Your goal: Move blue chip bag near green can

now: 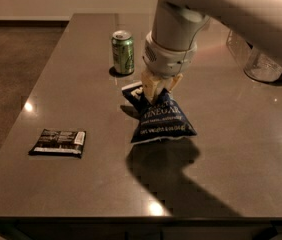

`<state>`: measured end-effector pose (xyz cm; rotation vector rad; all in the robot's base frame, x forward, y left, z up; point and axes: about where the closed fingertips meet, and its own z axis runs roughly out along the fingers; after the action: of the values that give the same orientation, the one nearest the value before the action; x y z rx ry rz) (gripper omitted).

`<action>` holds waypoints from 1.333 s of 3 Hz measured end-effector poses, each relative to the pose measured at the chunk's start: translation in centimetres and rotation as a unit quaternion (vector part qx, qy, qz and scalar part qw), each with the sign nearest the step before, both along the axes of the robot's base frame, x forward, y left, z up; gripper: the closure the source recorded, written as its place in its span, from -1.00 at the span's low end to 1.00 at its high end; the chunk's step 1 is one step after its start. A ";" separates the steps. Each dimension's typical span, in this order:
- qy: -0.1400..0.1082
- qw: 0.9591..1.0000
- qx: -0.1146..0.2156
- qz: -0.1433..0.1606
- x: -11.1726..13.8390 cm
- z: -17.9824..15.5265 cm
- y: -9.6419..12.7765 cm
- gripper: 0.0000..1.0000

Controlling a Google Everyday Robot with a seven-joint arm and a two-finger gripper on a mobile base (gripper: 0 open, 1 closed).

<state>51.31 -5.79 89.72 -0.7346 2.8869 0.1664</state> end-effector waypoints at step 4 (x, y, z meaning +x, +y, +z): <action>-0.052 0.988 0.041 0.138 11.9 1.3 1.8 0.16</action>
Offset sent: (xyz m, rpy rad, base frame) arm 0.1144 0.0362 0.0189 0.1126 -0.1165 0.2960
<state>63.22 -3.98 91.05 -1.0900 2.6517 0.2684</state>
